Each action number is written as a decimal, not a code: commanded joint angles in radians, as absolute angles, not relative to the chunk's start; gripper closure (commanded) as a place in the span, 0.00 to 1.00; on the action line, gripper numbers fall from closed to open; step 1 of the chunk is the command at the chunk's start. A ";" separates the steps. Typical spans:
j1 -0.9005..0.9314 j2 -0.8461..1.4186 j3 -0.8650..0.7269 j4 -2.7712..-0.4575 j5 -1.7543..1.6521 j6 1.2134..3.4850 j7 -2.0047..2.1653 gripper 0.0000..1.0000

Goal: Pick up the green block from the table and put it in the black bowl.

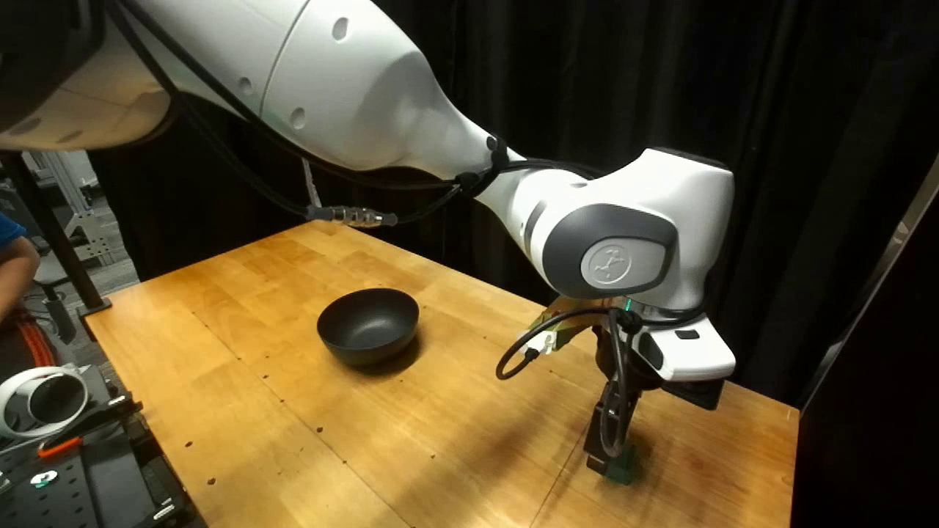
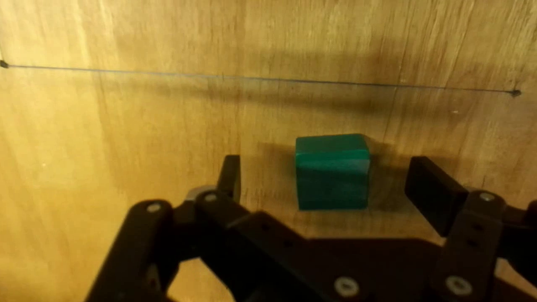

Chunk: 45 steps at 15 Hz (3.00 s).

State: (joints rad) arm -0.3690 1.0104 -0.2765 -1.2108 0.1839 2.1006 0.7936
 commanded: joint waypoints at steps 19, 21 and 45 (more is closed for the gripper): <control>-0.383 0.815 -0.083 -1.216 0.341 1.969 0.707 0.79; -0.378 0.728 -0.034 -1.260 0.374 1.879 0.691 0.79; -0.047 0.277 -0.095 -2.064 0.388 2.032 0.528 0.01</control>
State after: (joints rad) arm -0.0574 0.3474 -0.0678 -2.0035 0.4265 1.9964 0.5032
